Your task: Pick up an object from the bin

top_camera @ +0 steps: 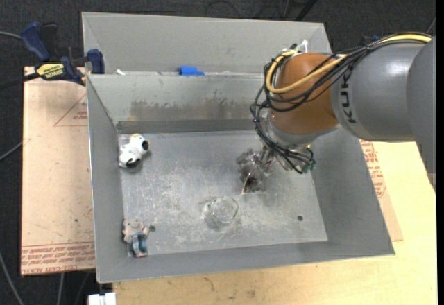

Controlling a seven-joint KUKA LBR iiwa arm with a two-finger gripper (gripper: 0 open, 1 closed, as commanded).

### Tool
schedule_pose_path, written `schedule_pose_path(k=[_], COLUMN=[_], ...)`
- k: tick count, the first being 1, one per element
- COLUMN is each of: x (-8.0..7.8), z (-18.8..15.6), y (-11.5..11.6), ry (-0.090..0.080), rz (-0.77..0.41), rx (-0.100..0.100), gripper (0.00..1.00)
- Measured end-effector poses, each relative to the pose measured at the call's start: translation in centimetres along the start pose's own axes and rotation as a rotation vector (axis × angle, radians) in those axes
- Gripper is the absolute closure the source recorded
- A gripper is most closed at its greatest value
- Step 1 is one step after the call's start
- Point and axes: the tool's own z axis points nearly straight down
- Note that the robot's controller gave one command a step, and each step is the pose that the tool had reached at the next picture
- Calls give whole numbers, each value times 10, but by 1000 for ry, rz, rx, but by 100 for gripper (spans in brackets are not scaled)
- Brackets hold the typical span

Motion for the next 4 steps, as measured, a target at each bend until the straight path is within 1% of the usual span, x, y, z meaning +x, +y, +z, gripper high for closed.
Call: schedule_pose_path(k=[1,2,3,4], x=[0,-23,-16,-35], z=[0,0,1,-6], y=[0,-24,-61,-36], ry=[0,-1,-2,0], rz=[0,-17,0,-4], rx=[0,0,1,3], gripper=[100,100,100,100])
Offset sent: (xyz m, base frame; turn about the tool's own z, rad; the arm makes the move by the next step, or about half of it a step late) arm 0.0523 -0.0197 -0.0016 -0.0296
